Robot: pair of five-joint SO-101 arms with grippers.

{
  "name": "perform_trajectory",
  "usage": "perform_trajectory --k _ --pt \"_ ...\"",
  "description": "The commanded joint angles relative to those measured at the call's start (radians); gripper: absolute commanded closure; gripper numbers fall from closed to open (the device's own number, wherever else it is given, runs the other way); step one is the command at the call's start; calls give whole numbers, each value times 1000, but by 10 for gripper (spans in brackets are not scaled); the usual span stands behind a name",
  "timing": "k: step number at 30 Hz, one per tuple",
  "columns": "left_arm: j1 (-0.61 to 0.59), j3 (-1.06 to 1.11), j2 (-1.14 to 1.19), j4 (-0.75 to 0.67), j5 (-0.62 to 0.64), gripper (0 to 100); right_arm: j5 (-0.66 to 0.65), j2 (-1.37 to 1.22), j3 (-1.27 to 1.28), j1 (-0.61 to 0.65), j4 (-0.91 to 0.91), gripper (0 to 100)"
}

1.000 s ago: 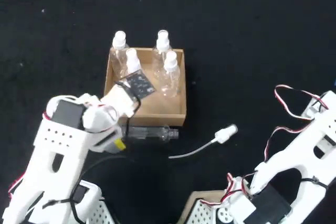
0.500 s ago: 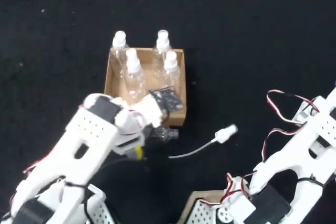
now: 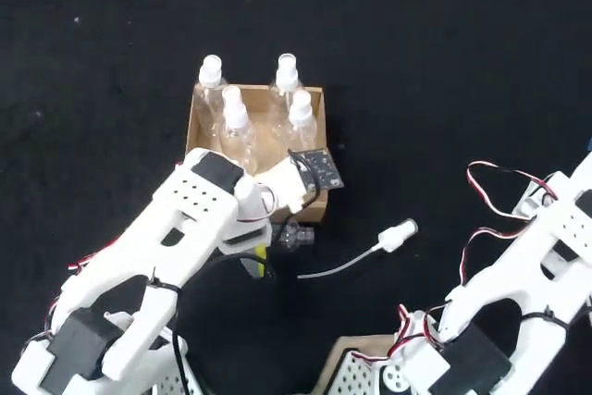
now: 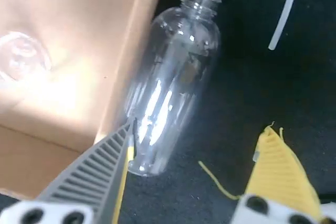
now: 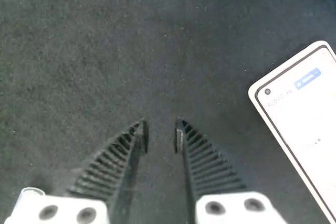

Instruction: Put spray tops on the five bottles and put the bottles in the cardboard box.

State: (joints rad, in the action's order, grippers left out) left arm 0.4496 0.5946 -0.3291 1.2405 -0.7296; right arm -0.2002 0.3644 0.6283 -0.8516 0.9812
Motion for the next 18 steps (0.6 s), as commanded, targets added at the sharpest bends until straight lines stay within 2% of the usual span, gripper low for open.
perform_trajectory --k 1,6,18 --pt "18 -5 -11 -91 -6 658 -11 12 -4 11 -25 923" --pt "67 99 -29 -167 -5 658 -11 12 -5 8 -25 923" --pt "48 151 -20 -245 -5 658 -11 12 -4 8 -25 923"
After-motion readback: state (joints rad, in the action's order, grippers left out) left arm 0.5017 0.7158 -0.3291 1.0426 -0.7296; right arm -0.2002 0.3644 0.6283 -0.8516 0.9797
